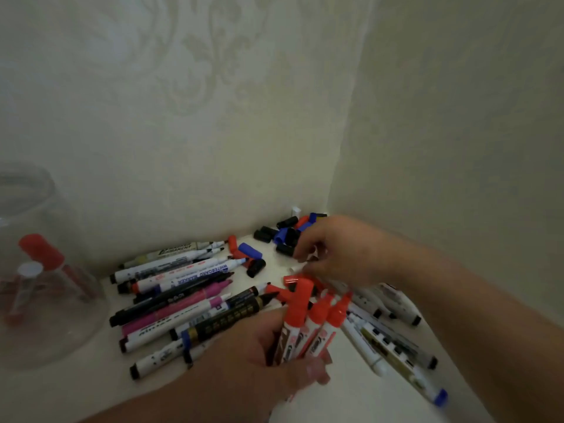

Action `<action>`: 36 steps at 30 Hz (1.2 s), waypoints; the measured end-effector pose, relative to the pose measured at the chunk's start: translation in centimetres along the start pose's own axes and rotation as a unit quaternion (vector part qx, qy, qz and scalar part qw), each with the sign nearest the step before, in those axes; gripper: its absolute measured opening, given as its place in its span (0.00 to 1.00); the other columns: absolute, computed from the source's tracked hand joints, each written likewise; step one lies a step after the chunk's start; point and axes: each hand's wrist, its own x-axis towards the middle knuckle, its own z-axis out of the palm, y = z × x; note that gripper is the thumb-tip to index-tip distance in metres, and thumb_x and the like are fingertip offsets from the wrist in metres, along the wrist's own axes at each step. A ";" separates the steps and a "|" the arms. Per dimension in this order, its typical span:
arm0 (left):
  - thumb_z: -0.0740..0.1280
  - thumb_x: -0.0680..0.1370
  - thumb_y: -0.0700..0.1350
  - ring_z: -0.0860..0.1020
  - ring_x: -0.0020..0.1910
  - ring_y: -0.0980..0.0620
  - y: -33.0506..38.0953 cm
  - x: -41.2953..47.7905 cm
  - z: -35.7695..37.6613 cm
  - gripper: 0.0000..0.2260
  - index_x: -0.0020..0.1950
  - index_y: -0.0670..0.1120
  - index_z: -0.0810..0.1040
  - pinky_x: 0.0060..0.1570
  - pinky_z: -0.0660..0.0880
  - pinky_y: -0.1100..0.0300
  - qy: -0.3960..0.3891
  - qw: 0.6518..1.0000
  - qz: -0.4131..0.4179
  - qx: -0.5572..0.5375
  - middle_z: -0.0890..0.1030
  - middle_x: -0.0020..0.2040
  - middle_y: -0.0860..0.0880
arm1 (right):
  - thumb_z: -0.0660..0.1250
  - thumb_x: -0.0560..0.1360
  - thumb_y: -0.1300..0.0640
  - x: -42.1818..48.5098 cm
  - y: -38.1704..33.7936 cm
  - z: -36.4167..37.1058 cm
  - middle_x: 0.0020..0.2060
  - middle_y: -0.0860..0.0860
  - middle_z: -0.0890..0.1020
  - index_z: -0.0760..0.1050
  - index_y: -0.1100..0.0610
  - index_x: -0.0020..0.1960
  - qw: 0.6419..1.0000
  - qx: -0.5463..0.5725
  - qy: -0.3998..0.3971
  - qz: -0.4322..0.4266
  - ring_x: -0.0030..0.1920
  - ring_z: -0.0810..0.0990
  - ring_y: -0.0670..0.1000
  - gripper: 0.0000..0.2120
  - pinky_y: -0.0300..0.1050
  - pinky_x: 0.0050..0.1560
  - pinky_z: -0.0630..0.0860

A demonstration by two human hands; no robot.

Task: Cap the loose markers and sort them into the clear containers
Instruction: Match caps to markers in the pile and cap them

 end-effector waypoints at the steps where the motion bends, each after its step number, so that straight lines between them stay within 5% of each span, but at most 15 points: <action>1: 0.72 0.78 0.43 0.85 0.47 0.56 0.2 -0.1 0.0 0.09 0.53 0.58 0.84 0.46 0.78 0.64 -0.012 1.000 0.002 -0.003 0.87 0.47 0.52 | 0.72 0.75 0.49 0.9 -0.3 0.1 0.42 0.35 0.76 0.80 0.43 0.55 0.999 -0.015 -0.025 -0.014 0.42 0.74 0.35 0.09 0.29 0.40 0.66; 6: 0.70 0.78 0.43 0.82 0.39 0.60 0.7 -0.1 0.2 0.09 0.54 0.57 0.83 0.44 0.77 0.67 -0.032 0.999 -0.022 -0.029 0.85 0.40 0.58 | 0.72 0.75 0.51 3.7 -1.5 0.5 0.47 0.41 0.81 0.80 0.46 0.58 0.991 -0.051 -0.124 -0.027 0.45 0.79 0.42 0.11 0.34 0.44 0.74; 10: 0.71 0.77 0.44 0.82 0.40 0.48 0.7 0.2 -0.2 0.07 0.50 0.55 0.86 0.45 0.81 0.52 -0.024 0.996 -0.001 -0.082 0.86 0.45 0.48 | 0.71 0.75 0.57 4.5 -2.3 0.5 0.48 0.43 0.82 0.80 0.48 0.59 0.982 -0.102 -0.155 -0.037 0.48 0.80 0.44 0.13 0.42 0.50 0.80; 13: 0.70 0.71 0.49 0.81 0.34 0.48 0.8 0.3 -0.3 0.06 0.46 0.54 0.85 0.38 0.80 0.53 -0.006 0.986 -0.010 -0.167 0.86 0.42 0.45 | 0.69 0.75 0.59 5.0 -2.9 0.9 0.51 0.47 0.83 0.80 0.51 0.59 0.976 -0.124 -0.169 -0.057 0.51 0.81 0.49 0.13 0.50 0.55 0.80; 16: 0.71 0.70 0.52 0.79 0.30 0.46 0.9 0.4 -0.3 0.06 0.43 0.52 0.84 0.32 0.78 0.53 0.010 0.978 -0.006 -0.209 0.83 0.38 0.43 | 0.71 0.75 0.57 4.4 -2.4 0.5 0.49 0.44 0.82 0.81 0.50 0.58 0.994 -0.067 -0.064 -0.053 0.49 0.80 0.45 0.12 0.42 0.53 0.78; 18: 0.71 0.71 0.52 0.77 0.29 0.45 1.0 0.4 -0.2 0.06 0.41 0.50 0.84 0.30 0.78 0.53 0.031 0.968 -0.007 -0.248 0.82 0.37 0.42 | 0.73 0.75 0.58 3.2 -1.9 -0.3 0.44 0.43 0.83 0.83 0.51 0.55 0.992 0.100 0.070 -0.014 0.43 0.82 0.44 0.09 0.36 0.46 0.77; 19: 0.71 0.71 0.51 0.76 0.28 0.45 1.0 0.4 -0.3 0.07 0.40 0.48 0.83 0.29 0.77 0.54 0.037 0.963 -0.010 -0.265 0.81 0.37 0.41 | 0.73 0.74 0.61 2.3 -1.9 -0.7 0.42 0.45 0.85 0.83 0.53 0.54 0.963 0.241 0.116 0.014 0.42 0.83 0.45 0.09 0.35 0.43 0.78; 21: 0.71 0.72 0.50 0.75 0.26 0.46 0.9 0.4 -0.3 0.09 0.40 0.45 0.82 0.27 0.76 0.56 0.039 0.958 -0.007 -0.285 0.80 0.36 0.41 | 0.72 0.71 0.65 0.4 -2.0 -1.2 0.38 0.51 0.85 0.82 0.58 0.51 0.836 0.525 0.158 0.039 0.38 0.83 0.50 0.10 0.37 0.37 0.78; 22: 0.72 0.72 0.50 0.75 0.25 0.47 0.7 0.4 -0.3 0.10 0.39 0.44 0.82 0.26 0.75 0.57 0.043 0.957 -0.005 -0.288 0.79 0.35 0.40 | 0.72 0.69 0.65 -0.5 -2.1 -1.1 0.36 0.53 0.84 0.81 0.60 0.50 0.774 0.611 0.161 0.041 0.37 0.81 0.51 0.10 0.39 0.35 0.77; 24: 0.72 0.72 0.50 0.74 0.25 0.47 0.4 0.5 -0.4 0.10 0.40 0.43 0.81 0.25 0.73 0.58 0.051 0.956 0.000 -0.289 0.79 0.35 0.40 | 0.71 0.66 0.64 -2.1 -2.4 -0.4 0.34 0.55 0.83 0.81 0.61 0.47 0.712 0.685 0.152 0.037 0.34 0.80 0.51 0.10 0.40 0.34 0.77; 29: 0.73 0.70 0.50 0.74 0.26 0.47 0.2 0.5 -0.1 0.13 0.47 0.41 0.81 0.24 0.73 0.57 0.060 0.955 0.004 -0.290 0.80 0.38 0.39 | 0.72 0.65 0.63 -3.9 -2.7 1.0 0.34 0.58 0.84 0.82 0.62 0.44 0.649 0.728 0.217 0.040 0.31 0.82 0.51 0.07 0.39 0.34 0.80; 36: 0.73 0.68 0.49 0.74 0.25 0.47 0.2 0.7 0.3 0.13 0.48 0.43 0.82 0.23 0.71 0.58 0.069 0.958 0.010 -0.279 0.80 0.37 0.40 | 0.73 0.65 0.65 -4.4 -2.7 1.7 0.37 0.60 0.85 0.83 0.60 0.39 0.680 0.702 0.212 0.009 0.36 0.85 0.55 0.04 0.43 0.36 0.81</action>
